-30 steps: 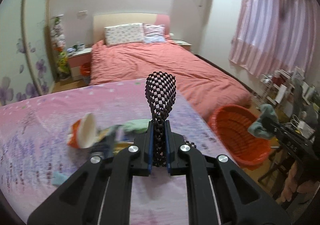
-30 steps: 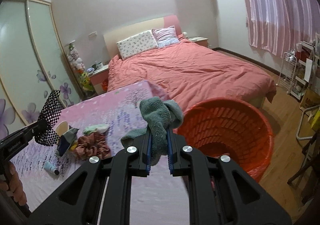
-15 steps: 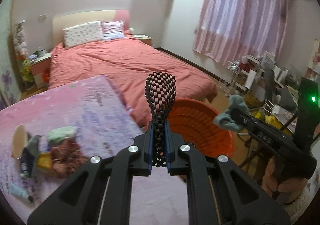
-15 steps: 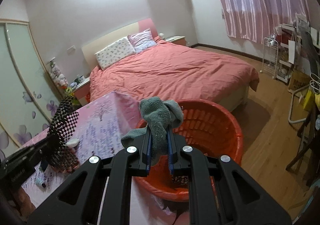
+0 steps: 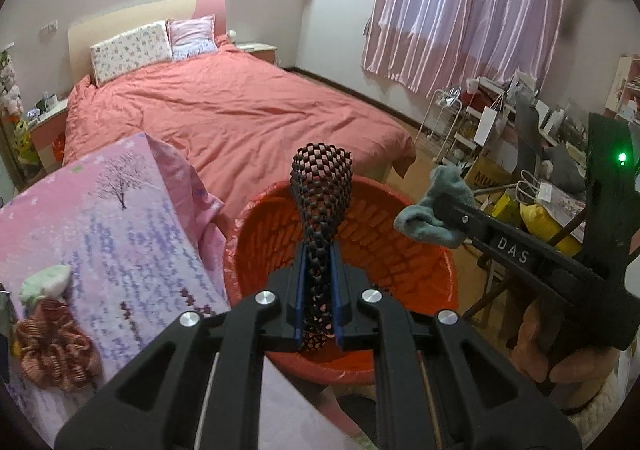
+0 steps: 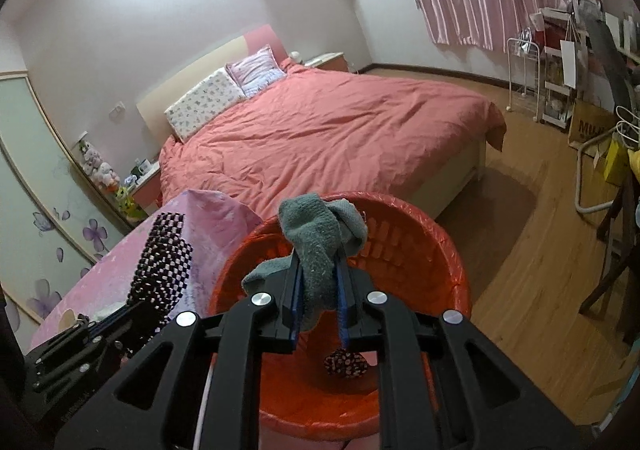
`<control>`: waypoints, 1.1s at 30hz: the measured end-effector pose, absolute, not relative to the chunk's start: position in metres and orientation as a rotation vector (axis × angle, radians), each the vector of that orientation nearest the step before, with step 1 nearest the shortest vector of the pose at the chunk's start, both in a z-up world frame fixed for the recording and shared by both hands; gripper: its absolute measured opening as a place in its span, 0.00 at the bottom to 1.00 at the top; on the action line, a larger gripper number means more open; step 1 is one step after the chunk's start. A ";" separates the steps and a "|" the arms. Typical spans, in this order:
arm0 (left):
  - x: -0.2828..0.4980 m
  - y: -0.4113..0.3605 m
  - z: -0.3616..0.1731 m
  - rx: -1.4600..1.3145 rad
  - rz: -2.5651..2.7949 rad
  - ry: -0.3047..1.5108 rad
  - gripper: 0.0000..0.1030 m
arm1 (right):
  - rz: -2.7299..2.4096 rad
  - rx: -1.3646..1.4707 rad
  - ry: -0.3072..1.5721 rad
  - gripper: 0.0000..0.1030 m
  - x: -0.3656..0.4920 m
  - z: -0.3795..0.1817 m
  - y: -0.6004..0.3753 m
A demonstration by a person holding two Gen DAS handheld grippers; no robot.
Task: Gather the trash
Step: 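Carry the sock and mat over the orange basket and open both tools, then move both open tools back over the remaining items on the bed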
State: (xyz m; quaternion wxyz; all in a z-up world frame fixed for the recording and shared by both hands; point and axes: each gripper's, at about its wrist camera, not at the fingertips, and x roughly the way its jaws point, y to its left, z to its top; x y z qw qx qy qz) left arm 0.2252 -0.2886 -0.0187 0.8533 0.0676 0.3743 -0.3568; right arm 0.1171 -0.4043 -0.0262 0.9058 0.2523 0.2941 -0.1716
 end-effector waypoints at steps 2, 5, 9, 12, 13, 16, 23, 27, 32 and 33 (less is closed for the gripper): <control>0.227 -0.292 -0.024 0.146 -0.738 0.798 0.16 | -0.361 0.516 0.616 0.20 0.120 -0.030 -0.407; 0.234 -0.292 -0.034 0.154 -0.718 0.815 0.29 | -0.364 0.521 0.625 0.33 0.120 -0.034 -0.408; 0.237 -0.286 -0.040 0.161 -0.693 0.822 0.39 | -0.370 0.518 0.621 0.51 0.117 -0.036 -0.408; 0.239 -0.277 -0.041 0.163 -0.672 0.829 0.41 | -0.377 0.506 0.625 0.55 0.117 -0.035 -0.405; 0.238 -0.273 -0.041 0.164 -0.664 0.829 0.43 | -0.380 0.498 0.625 0.56 0.116 -0.034 -0.405; 0.234 -0.253 -0.041 0.175 -0.629 0.816 0.50 | -0.391 0.458 0.619 0.57 0.115 -0.030 -0.400; 0.215 -0.168 -0.040 0.179 -0.498 0.791 0.59 | -0.351 0.375 0.607 0.57 0.113 -0.020 -0.358; 0.207 -0.096 -0.043 0.138 -0.374 0.804 0.61 | -0.292 0.352 0.628 0.57 0.118 -0.023 -0.328; 0.195 -0.016 -0.047 0.089 -0.222 0.811 0.61 | -0.216 0.305 0.662 0.57 0.124 -0.030 -0.280; 0.193 0.003 -0.049 0.071 -0.188 0.815 0.61 | -0.199 0.296 0.673 0.57 0.126 -0.033 -0.271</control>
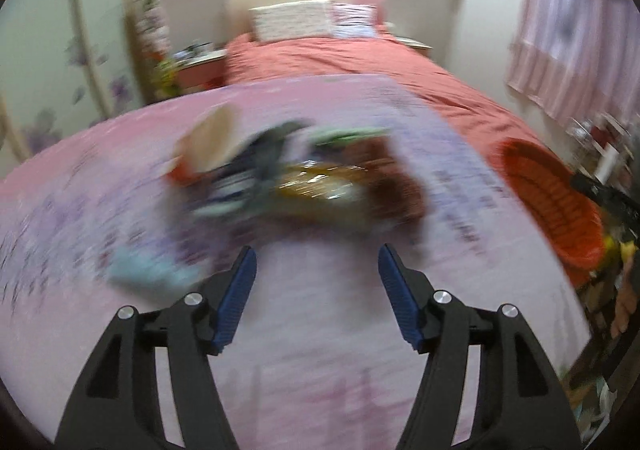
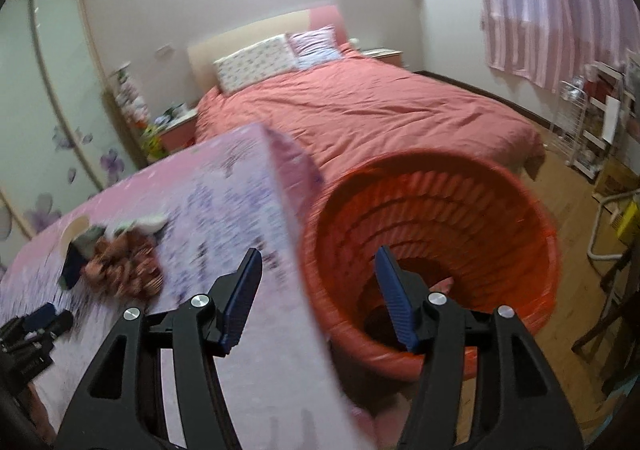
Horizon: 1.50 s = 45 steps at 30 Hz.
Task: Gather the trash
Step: 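Move both open tools back over the remaining items on the bed, then grasp the brown knit cloth with the right tool while the left tool straddles the blue tube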
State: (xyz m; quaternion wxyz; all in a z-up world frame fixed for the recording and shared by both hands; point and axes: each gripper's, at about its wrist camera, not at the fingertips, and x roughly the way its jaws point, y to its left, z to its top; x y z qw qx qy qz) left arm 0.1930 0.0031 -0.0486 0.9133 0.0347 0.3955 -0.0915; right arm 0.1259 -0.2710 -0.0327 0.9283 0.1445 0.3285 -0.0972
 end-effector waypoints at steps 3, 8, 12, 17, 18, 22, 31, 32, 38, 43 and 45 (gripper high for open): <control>0.190 0.050 -0.053 0.023 -0.102 0.831 0.61 | -0.173 0.284 0.692 0.58 0.127 -0.037 -0.250; 0.196 0.109 -0.066 -0.038 0.041 0.879 0.58 | -0.138 0.266 0.714 0.58 0.131 -0.040 -0.225; 0.208 0.130 -0.079 -0.040 0.101 0.926 0.53 | -0.130 0.262 0.725 0.58 0.131 -0.042 -0.211; 0.228 0.126 -0.082 -0.026 0.124 0.927 0.50 | -0.120 0.274 0.738 0.58 0.139 -0.047 -0.200; 0.231 0.126 -0.083 -0.027 0.124 0.927 0.49 | -0.117 0.274 0.740 0.58 0.140 -0.047 -0.198; 0.260 0.127 -0.084 -0.034 0.138 0.922 0.48 | -0.097 0.274 0.751 0.58 0.146 -0.050 -0.188; 0.252 0.140 -0.062 -0.131 0.084 0.884 0.48 | 0.000 0.305 0.738 0.57 0.169 -0.041 -0.156; 0.249 0.139 -0.060 -0.138 0.071 0.884 0.48 | 0.016 0.315 0.736 0.57 0.174 -0.039 -0.151; 0.232 0.116 -0.054 -0.121 -0.014 0.878 0.54 | 0.099 0.363 0.730 0.57 0.192 -0.033 -0.121; 0.234 0.097 -0.065 -0.091 -0.035 0.902 0.56 | 0.109 0.297 0.762 0.57 0.210 -0.041 -0.095; 0.239 0.095 -0.072 -0.089 -0.033 0.919 0.56 | 0.092 0.277 0.784 0.57 0.217 -0.047 -0.093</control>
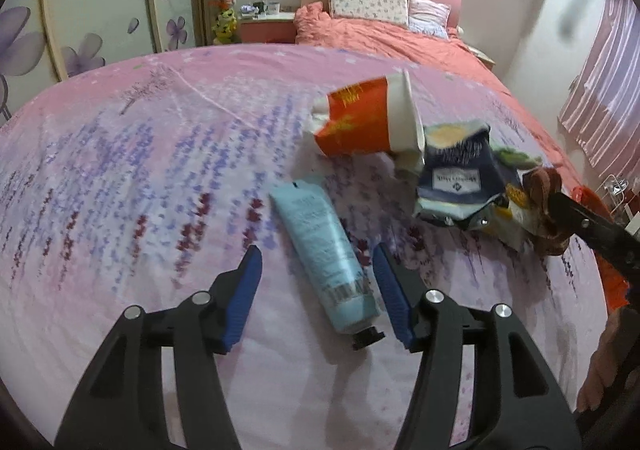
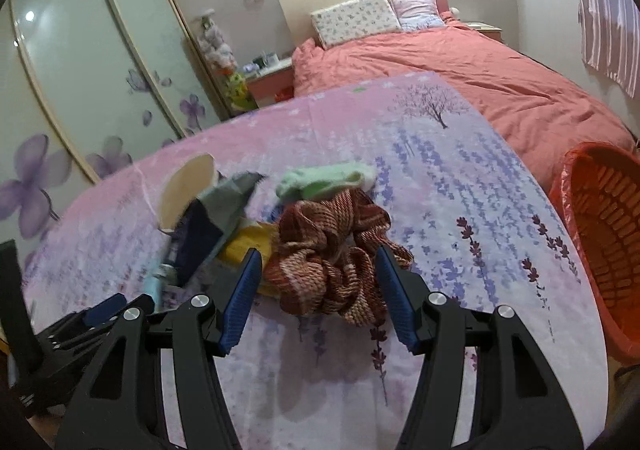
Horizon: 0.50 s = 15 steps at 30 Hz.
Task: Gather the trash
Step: 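Grasp the brown knit cloth with the right tool while the left tool straddles the blue tube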
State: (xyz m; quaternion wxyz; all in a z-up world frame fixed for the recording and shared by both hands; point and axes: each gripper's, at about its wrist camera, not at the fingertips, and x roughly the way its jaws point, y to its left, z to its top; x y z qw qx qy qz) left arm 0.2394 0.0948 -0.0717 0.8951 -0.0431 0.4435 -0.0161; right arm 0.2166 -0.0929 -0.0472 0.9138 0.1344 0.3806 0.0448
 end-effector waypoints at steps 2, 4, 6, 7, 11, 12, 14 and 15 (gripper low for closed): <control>0.245 0.093 -0.078 -0.078 -0.023 0.933 0.56 | 0.078 0.264 0.803 0.32 0.219 -0.054 -0.095; 0.248 0.089 -0.083 -0.063 -0.008 0.939 0.56 | 0.070 0.262 0.809 0.20 0.214 -0.057 -0.105; 0.250 0.089 -0.083 -0.050 0.000 0.937 0.52 | 0.052 0.258 0.794 0.18 0.207 -0.055 -0.113; 0.251 0.090 -0.084 -0.051 0.003 0.936 0.50 | 0.040 0.255 0.785 0.17 0.203 -0.053 -0.117; 0.255 0.105 -0.083 -0.056 0.022 0.937 0.49 | -0.042 0.241 0.725 0.16 0.189 -0.039 -0.137; 0.256 0.110 -0.084 -0.055 0.034 0.937 0.49 | -0.053 0.237 0.721 0.16 0.189 -0.039 -0.139; 0.256 0.118 -0.084 -0.055 0.048 0.941 0.49 | -0.062 0.221 0.731 0.17 0.190 -0.040 -0.141; 0.256 0.121 -0.084 -0.053 0.053 0.941 0.49 | -0.051 0.214 0.744 0.17 0.190 -0.041 -0.140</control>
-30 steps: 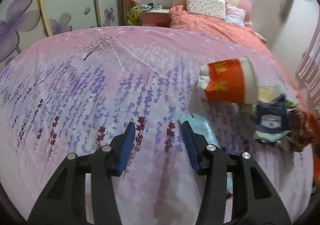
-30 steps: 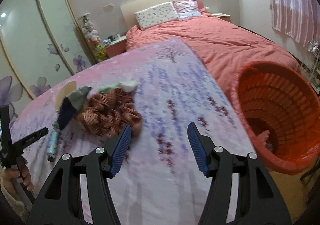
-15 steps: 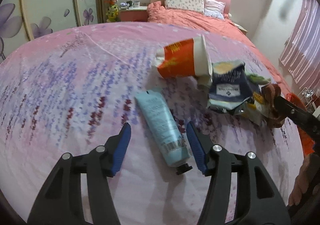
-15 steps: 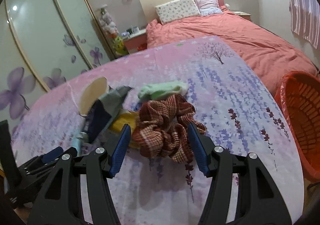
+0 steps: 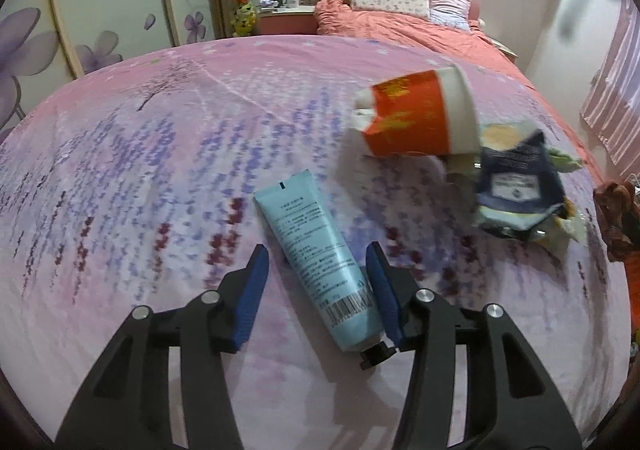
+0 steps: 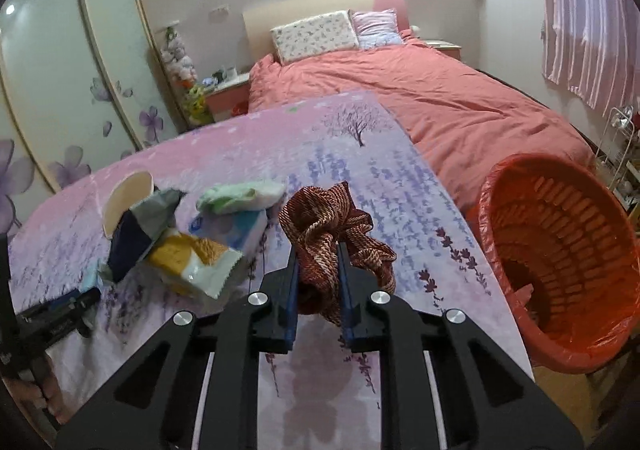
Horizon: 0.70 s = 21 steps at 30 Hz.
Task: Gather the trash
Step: 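Grasp the brown knit cloth with the right tool while the left tool straddles the blue tube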
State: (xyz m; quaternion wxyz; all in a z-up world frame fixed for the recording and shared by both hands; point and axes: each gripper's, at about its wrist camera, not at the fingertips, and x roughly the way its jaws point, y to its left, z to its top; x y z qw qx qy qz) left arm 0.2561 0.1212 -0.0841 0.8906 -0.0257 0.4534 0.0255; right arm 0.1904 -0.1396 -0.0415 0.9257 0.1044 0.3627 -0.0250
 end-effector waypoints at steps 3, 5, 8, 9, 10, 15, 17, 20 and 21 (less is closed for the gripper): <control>0.255 0.128 -0.084 -0.058 0.043 0.939 0.49 | 0.020 0.197 0.794 0.29 0.194 -0.051 -0.132; 0.254 0.130 -0.083 -0.059 0.032 0.932 0.49 | 0.001 0.174 0.788 0.49 0.192 -0.054 -0.129; 0.252 0.131 -0.084 -0.070 0.017 0.929 0.49 | -0.014 0.177 0.804 0.50 0.200 -0.060 -0.128; 0.252 0.130 -0.084 -0.064 0.016 0.924 0.49 | -0.018 0.178 0.816 0.50 0.204 -0.063 -0.127; 0.252 0.129 -0.085 -0.059 0.013 0.921 0.49 | -0.021 0.173 0.826 0.50 0.207 -0.065 -0.125; 0.254 0.122 -0.087 -0.034 -0.012 0.902 0.45 | -0.046 0.112 0.848 0.50 0.209 -0.074 -0.119; 0.256 0.121 -0.087 -0.043 -0.029 0.897 0.43 | -0.049 0.113 0.858 0.50 0.210 -0.075 -0.120; 0.259 0.125 -0.086 -0.054 -0.038 0.903 0.42 | -0.055 0.116 0.869 0.50 0.210 -0.076 -0.122; 0.260 0.128 -0.086 -0.059 -0.026 0.906 0.42 | -0.058 0.111 0.871 0.50 0.210 -0.076 -0.121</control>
